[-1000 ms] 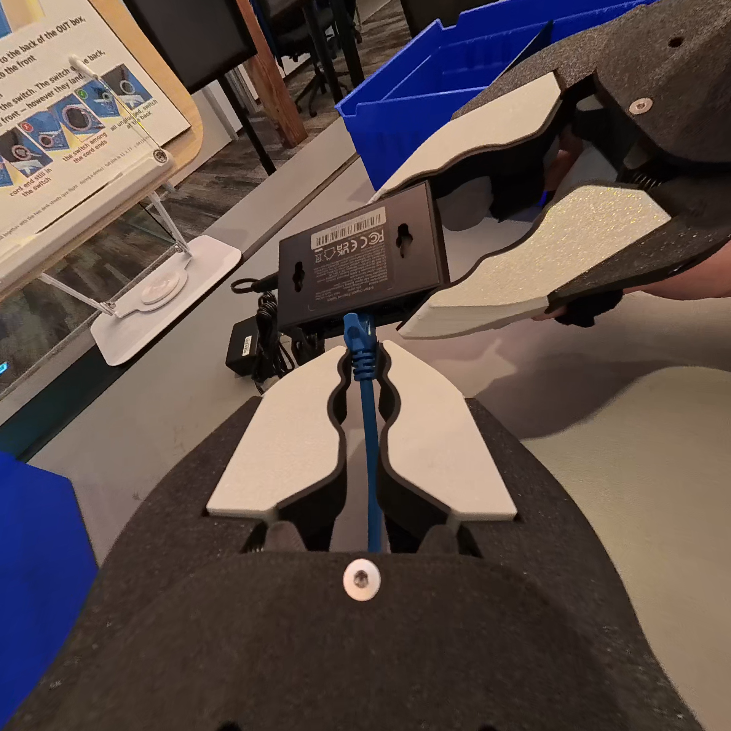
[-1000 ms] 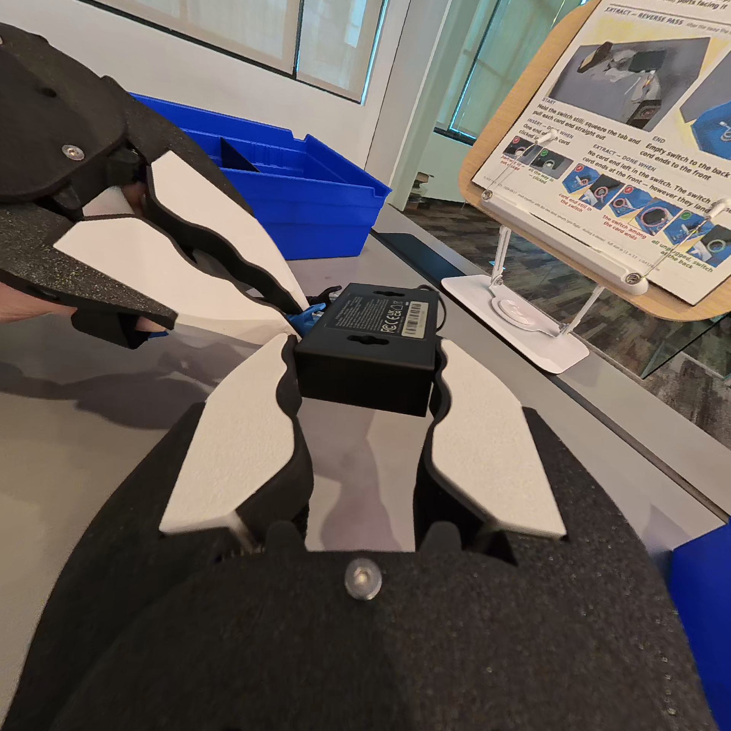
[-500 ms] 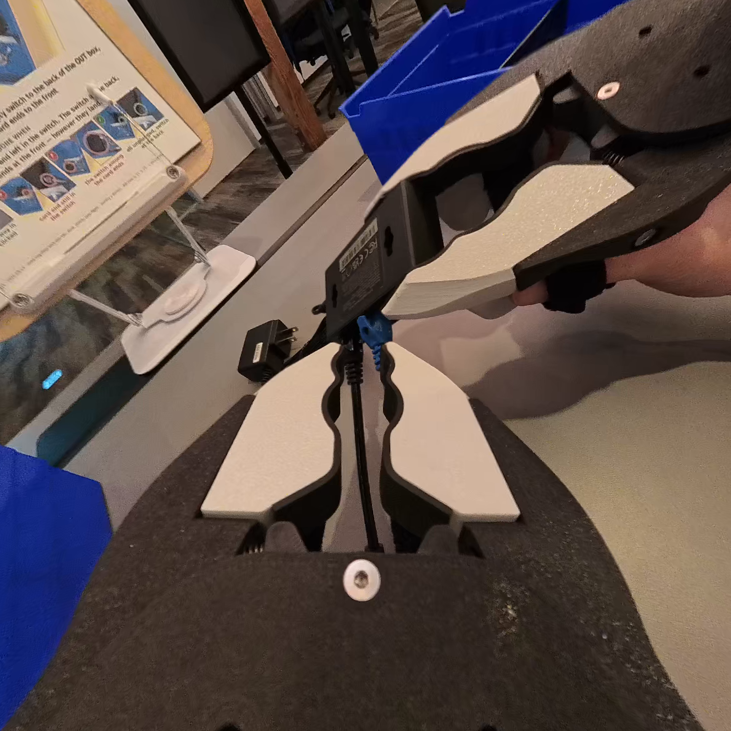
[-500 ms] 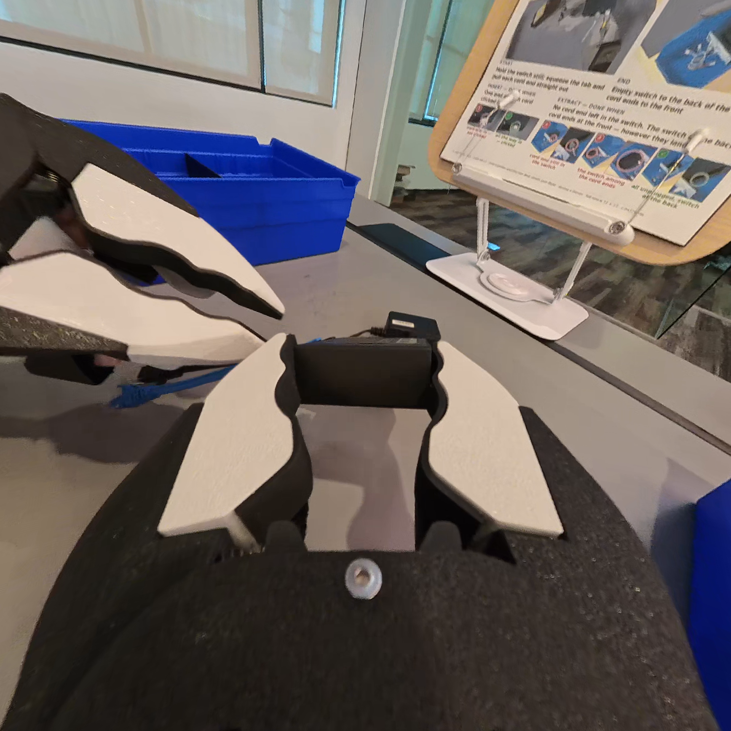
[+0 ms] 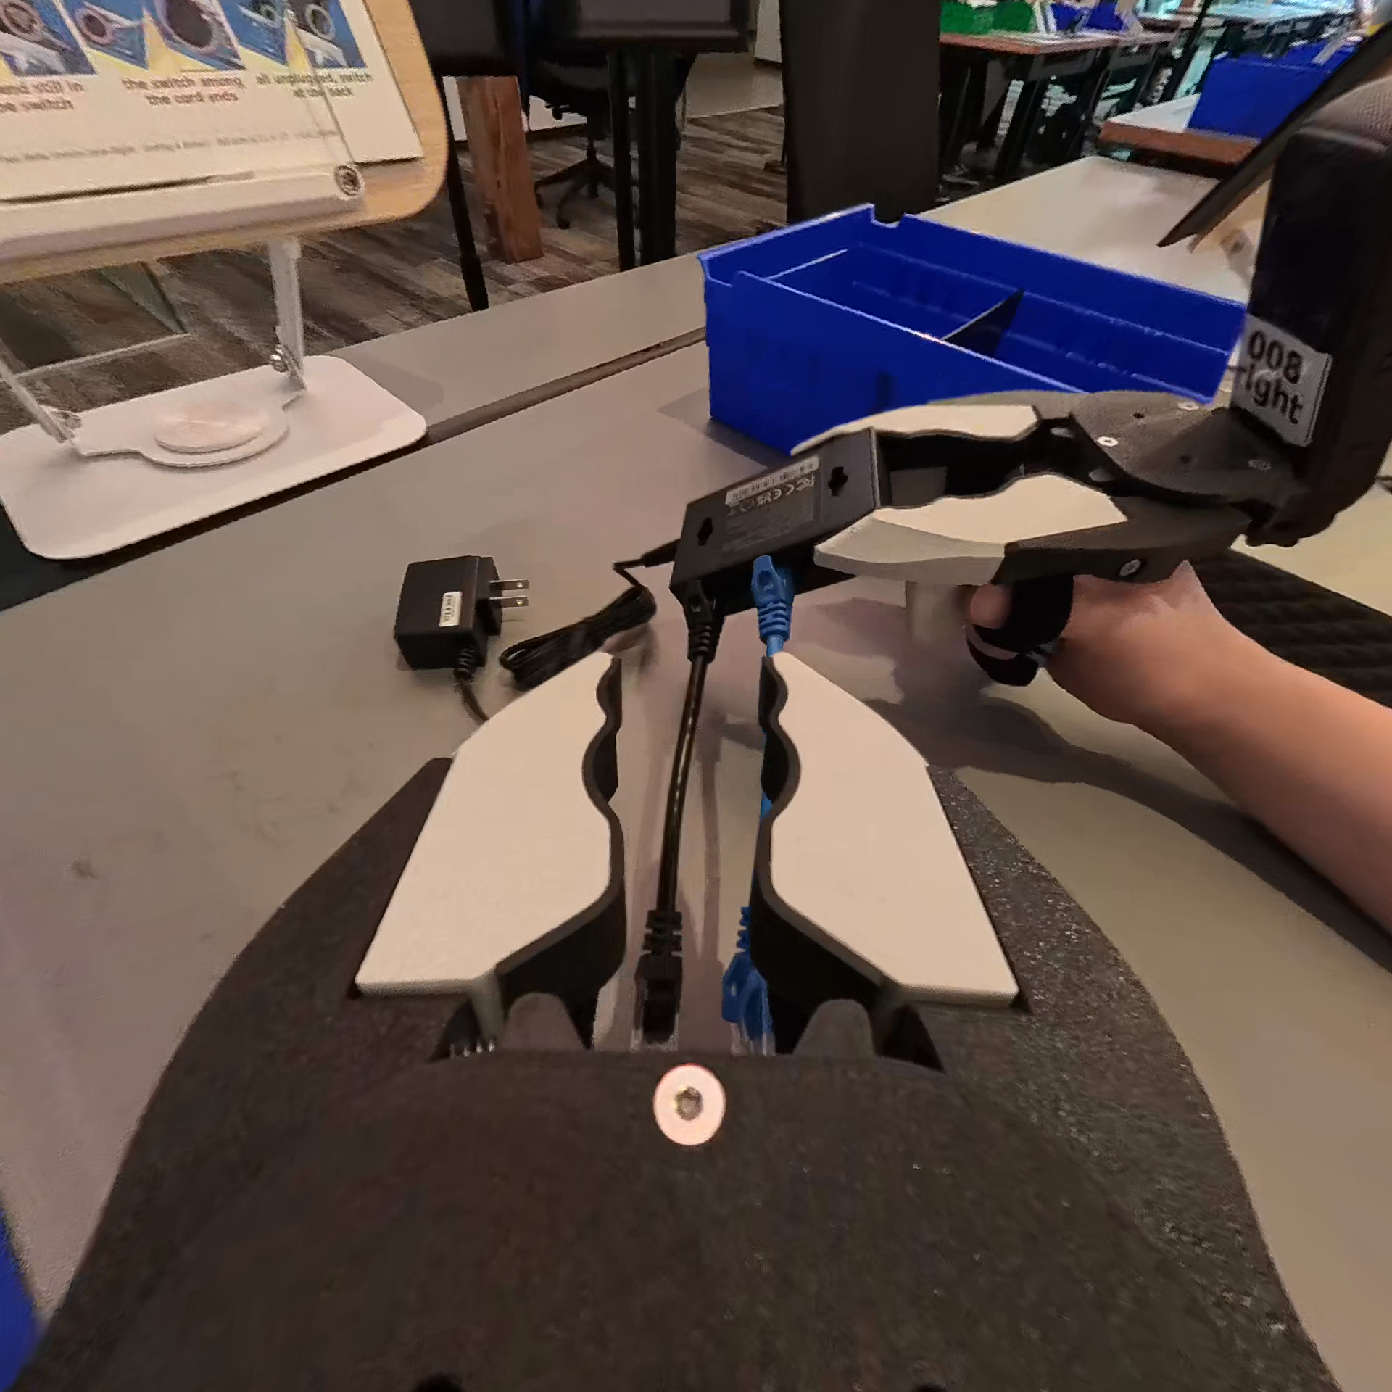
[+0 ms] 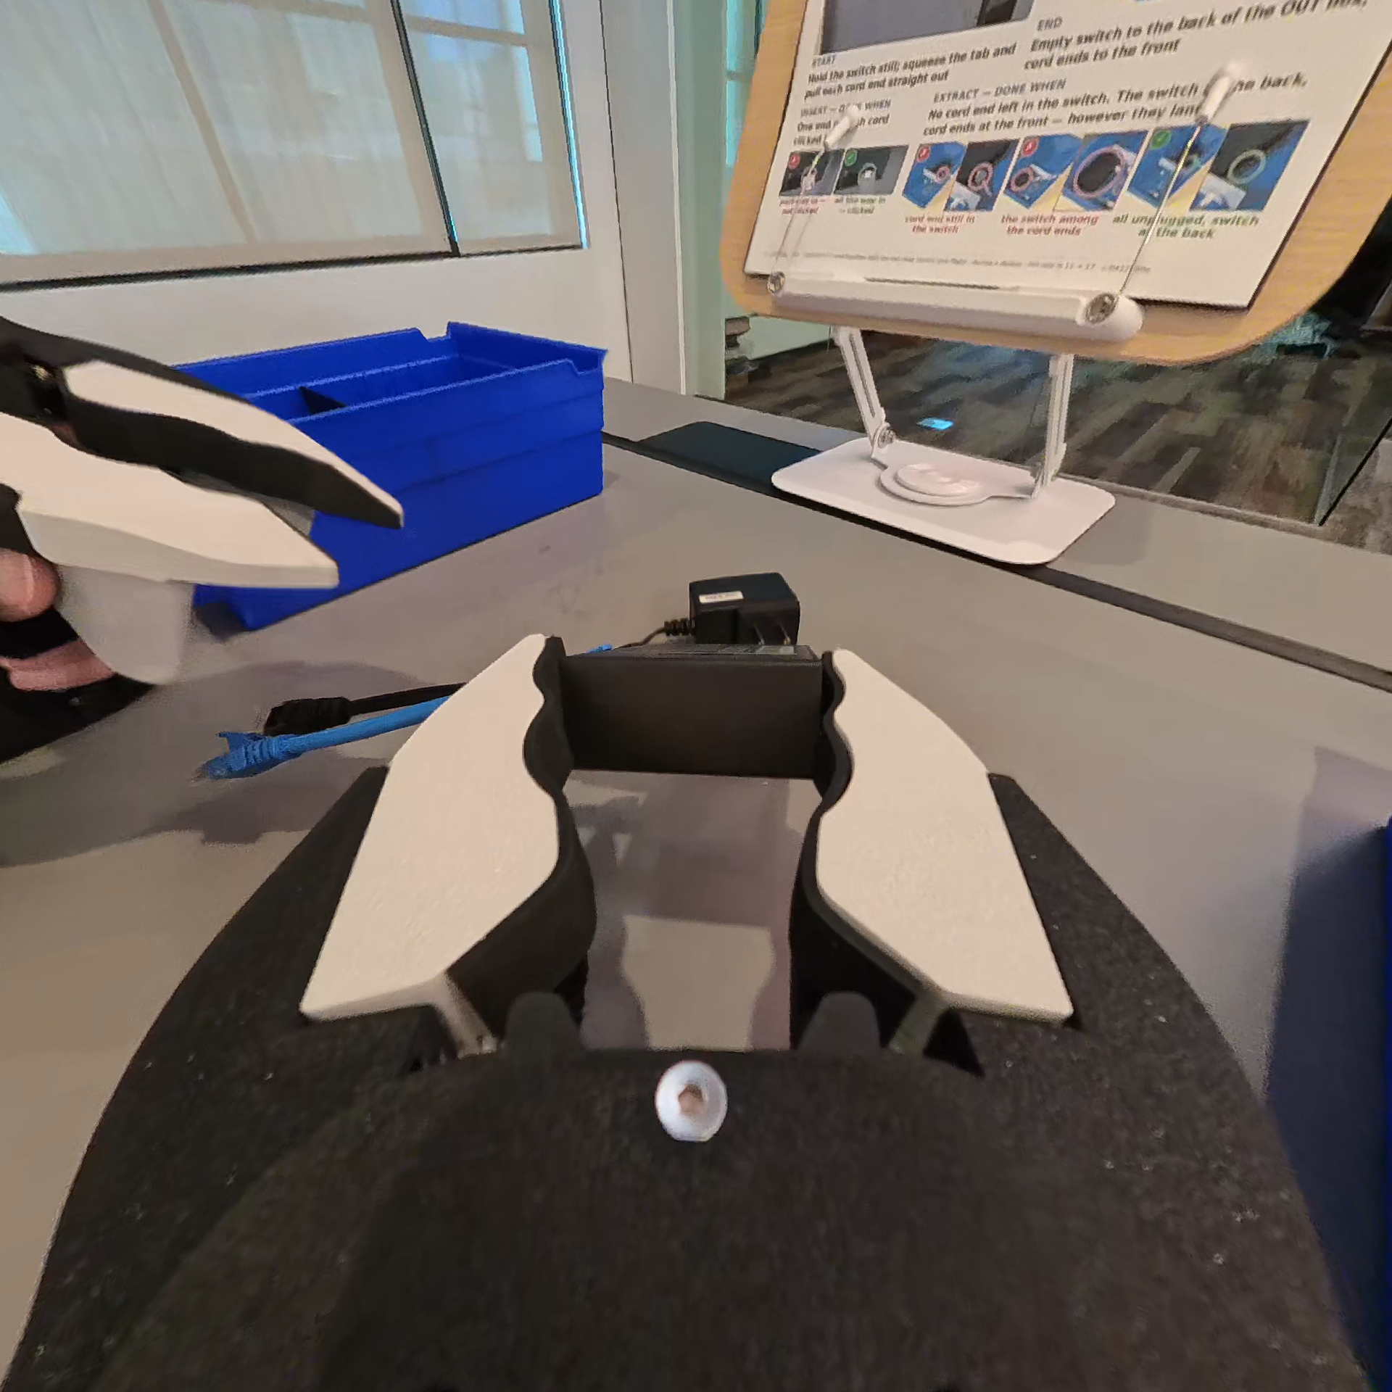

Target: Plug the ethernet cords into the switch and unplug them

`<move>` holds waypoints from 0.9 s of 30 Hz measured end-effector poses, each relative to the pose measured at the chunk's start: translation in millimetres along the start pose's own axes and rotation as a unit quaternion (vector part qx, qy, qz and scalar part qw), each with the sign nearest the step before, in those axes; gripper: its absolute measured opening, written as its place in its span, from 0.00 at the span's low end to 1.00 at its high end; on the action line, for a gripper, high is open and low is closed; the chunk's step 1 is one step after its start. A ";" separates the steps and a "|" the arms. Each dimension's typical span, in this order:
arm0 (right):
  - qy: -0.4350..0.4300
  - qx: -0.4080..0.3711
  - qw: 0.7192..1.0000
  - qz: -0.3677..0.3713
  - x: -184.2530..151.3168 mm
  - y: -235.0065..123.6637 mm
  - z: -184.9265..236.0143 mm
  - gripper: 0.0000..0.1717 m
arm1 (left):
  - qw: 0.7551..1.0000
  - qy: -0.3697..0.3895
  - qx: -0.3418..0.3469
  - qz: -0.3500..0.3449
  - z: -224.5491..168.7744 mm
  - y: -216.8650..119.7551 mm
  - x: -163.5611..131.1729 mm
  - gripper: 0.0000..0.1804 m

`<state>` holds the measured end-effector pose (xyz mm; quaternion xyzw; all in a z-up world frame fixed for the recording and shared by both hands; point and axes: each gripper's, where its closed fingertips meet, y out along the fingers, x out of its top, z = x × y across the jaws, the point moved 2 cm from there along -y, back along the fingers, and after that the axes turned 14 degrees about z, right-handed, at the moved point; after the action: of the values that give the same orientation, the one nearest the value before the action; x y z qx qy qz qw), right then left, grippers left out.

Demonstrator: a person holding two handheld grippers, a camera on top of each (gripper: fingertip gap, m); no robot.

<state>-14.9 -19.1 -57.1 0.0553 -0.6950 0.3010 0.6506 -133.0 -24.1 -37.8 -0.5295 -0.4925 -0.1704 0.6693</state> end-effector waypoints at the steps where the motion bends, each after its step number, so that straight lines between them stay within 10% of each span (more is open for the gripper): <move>1: -0.002 -0.003 1.000 0.007 -2.7 2.1 -1.8 0.36 | 1.000 0.001 0.009 -0.001 2.9 -0.9 0.6 0.19; 16: -0.004 -0.061 0.965 0.256 -64.3 29.1 -7.5 0.36 | 1.000 -0.019 0.017 0.005 13.5 -3.9 -0.7 0.18; 27: 0.052 -0.025 0.972 0.229 -61.0 22.7 -9.9 0.41 | 0.998 -0.056 0.026 0.000 22.1 -34.9 11.7 0.20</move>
<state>-8.0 -15.0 -122.4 -0.1374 -0.6619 0.4268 0.6007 -164.3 -14.6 -10.1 -0.5208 -0.5331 -0.1274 0.6545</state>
